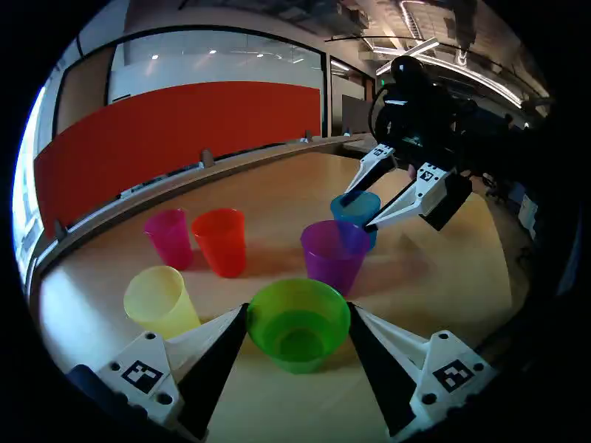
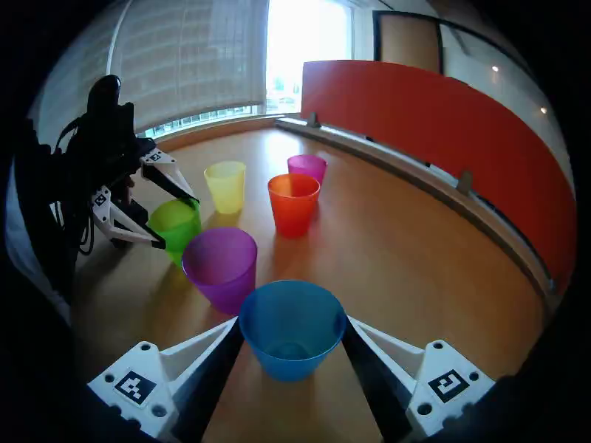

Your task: Pour water

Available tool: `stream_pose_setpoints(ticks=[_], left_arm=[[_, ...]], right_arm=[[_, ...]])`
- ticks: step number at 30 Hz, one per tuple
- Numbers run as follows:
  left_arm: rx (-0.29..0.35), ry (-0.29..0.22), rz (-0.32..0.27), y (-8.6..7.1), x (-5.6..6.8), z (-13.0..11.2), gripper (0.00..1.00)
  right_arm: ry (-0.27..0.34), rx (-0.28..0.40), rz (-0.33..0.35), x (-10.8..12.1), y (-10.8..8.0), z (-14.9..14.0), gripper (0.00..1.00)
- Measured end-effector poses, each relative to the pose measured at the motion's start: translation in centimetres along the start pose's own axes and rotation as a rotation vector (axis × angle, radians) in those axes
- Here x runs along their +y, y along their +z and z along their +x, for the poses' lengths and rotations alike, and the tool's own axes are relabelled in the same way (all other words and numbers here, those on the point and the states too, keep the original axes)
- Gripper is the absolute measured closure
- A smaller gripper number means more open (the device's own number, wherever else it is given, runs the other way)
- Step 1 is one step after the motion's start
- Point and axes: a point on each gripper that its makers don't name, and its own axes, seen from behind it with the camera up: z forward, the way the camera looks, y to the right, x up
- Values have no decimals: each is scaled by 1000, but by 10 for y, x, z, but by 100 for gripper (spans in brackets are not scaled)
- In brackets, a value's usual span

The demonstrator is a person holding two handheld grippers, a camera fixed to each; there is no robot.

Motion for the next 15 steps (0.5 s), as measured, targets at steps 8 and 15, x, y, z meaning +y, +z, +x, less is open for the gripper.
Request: stream_pose_setpoints(ticks=[8, 15], left_arm=[[-13, 0, 6, -1, -1, -6, 7], [-24, 3, 5, -1, 0, -8, 7]], right_arm=[[0, -2, -1, 1, -3, -4, 7], [-6, -21, -3, 1, -7, -12, 7]])
